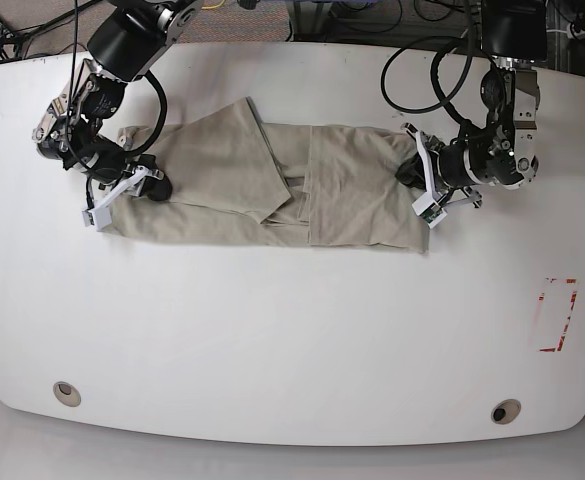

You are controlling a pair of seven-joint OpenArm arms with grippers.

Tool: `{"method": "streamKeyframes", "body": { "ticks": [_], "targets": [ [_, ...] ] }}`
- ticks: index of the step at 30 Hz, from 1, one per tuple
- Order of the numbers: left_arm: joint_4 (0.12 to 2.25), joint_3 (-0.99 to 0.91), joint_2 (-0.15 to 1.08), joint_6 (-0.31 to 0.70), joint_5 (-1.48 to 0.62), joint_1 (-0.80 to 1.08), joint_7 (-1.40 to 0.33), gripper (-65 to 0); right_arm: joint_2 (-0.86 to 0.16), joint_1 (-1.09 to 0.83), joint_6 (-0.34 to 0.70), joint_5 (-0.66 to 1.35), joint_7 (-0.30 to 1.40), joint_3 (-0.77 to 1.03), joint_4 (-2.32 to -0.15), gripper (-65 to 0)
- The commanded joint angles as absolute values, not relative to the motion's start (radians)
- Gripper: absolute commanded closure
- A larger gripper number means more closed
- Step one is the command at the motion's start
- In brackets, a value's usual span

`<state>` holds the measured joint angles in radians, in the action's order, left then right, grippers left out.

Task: Fold the T-shirt properly
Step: 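Grasp both ends of the strip and fold them together over the middle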

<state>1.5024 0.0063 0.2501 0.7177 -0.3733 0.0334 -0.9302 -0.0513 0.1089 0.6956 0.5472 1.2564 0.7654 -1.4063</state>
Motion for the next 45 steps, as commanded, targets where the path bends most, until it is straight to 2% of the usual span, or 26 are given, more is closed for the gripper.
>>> {"method": "streamKeyframes", "body": {
  "ticks": [1, 6, 10, 16, 24, 29, 36, 41, 45],
  "targets": [
    [1.491, 0.013, 0.243, 0.698, -0.285, 0.041, -1.015, -2.2, -0.074, 0.128, 0.698, 0.565, 1.227, 0.762, -1.429, -0.3],
    [1.489, 0.015, 0.193, 0.698, -0.246, 0.038, -1.015, -2.2, -0.114, 0.128, 0.698, 0.567, 1.225, 0.759, -1.500, -0.2],
    [1.475, 0.042, 0.131, 0.657, -0.191, -0.002, -1.013, -2.4, -0.140, 0.125, 0.698, 0.565, 1.228, 0.745, -1.583, 0.0],
    [1.403, 0.131, 0.042, 0.645, -0.128, -0.059, -1.012, -2.4, -0.209, 0.107, 0.698, 0.565, 1.224, 0.613, -1.725, 0.0],
    [1.323, 0.137, -0.102, 0.645, -0.021, -0.120, -1.007, -2.4, -0.280, 0.093, 0.698, 0.565, 1.222, 0.440, -1.908, 0.0],
    [1.305, 0.137, -0.154, 0.645, 0.036, -0.127, -1.003, -2.4, -0.285, 0.093, 0.698, 0.565, 1.222, 0.331, -1.991, 0.0],
    [1.303, 0.139, -0.157, 0.645, 0.048, -0.128, -0.970, -2.4, -0.274, 0.094, 0.698, 0.565, 1.219, 0.196, -2.006, 0.0],
    [1.307, 0.139, -0.157, 0.645, 0.047, -0.125, -0.970, -2.4, -0.242, 0.094, 0.698, 0.564, 1.156, 0.120, -2.005, 0.0],
    [1.308, 0.137, -0.157, 0.645, 0.047, -0.125, -0.970, -2.4, -0.237, 0.094, 0.648, 0.564, 1.109, 0.070, -1.982, 0.0]
  ]
}}
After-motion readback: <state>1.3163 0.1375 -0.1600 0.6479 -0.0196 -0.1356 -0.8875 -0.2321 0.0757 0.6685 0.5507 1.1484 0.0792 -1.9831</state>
